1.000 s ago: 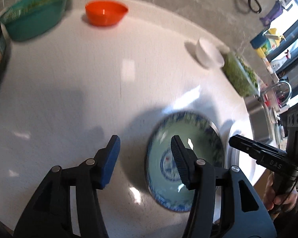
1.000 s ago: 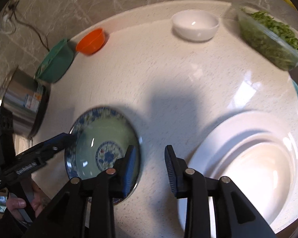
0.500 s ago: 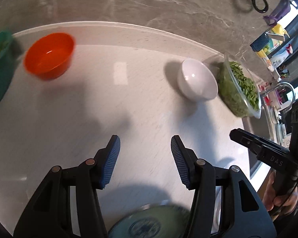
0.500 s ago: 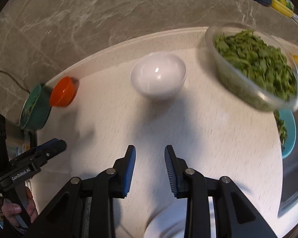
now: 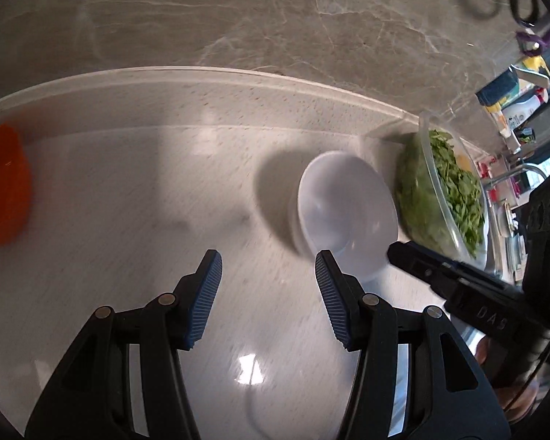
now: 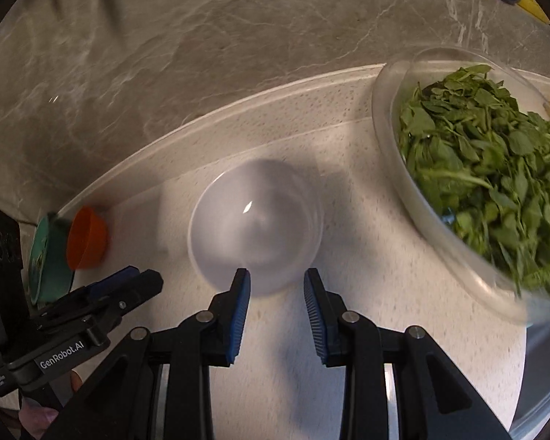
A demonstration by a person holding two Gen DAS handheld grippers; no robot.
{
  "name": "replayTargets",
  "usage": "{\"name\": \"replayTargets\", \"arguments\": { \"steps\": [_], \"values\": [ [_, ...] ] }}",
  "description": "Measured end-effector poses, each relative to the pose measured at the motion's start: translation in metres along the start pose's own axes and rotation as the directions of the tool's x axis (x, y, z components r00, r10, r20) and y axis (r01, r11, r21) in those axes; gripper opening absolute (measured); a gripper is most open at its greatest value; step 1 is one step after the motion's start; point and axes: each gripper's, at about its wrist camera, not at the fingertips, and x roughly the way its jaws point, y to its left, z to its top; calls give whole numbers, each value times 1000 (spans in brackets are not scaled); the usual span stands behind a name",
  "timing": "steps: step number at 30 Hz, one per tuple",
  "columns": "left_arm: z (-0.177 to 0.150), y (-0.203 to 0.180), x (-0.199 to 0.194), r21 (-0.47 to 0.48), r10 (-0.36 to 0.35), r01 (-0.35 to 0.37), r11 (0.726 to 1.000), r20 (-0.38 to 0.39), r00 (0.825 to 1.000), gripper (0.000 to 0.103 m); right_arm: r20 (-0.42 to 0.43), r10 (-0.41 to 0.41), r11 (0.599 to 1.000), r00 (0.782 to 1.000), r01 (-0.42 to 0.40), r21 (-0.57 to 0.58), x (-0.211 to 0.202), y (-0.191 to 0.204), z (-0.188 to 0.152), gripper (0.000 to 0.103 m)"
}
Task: Organize plates and bowls
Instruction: 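Move both grippers to the small white bowl and close on its rim, then carry the small white bowl into the patterned bowl, open both grippers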
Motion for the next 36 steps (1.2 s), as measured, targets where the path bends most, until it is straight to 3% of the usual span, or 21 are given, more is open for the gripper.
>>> {"name": "replayTargets", "arguments": {
  "steps": [7, 10, 12, 17, 19, 27, 36],
  "values": [
    [27, -16, 46, 22, 15, -14, 1000, -38, 999, 51, -24, -7, 999, 1000, 7, 35, 26, -12, 20, 35],
    [31, -14, 59, 8, 11, -11, 1000, -44, 999, 49, -42, -13, 999, 999, 15, 43, 36, -16, 24, 24],
    [34, -13, 68, -4, 29, -29, 1000, -55, 998, 33, -51, -22, 999, 998, 25, 43, 40, -17, 25, 18],
    [35, -11, 74, -19, -16, 15, 1000, -52, 999, 19, -54, -8, 999, 998, 11, 47, 44, -17, 24, 15],
    [32, -19, 71, 12, -7, 8, 1000, -44, 999, 11, -56, -5, 999, 998, 7, 39, 45, -16, 24, 15],
    [25, -37, 52, 81, 4, -3, 997, -12, 1000, 10, -26, -24, 1000, 999, 24, 11, 28, -8, 16, 12],
    [-11, -43, -20, 93, 6, -11, 996, 57, 998, 10, 23, -26, 999, 999, 27, -45, -18, 17, -9, 12]
  ]
}}
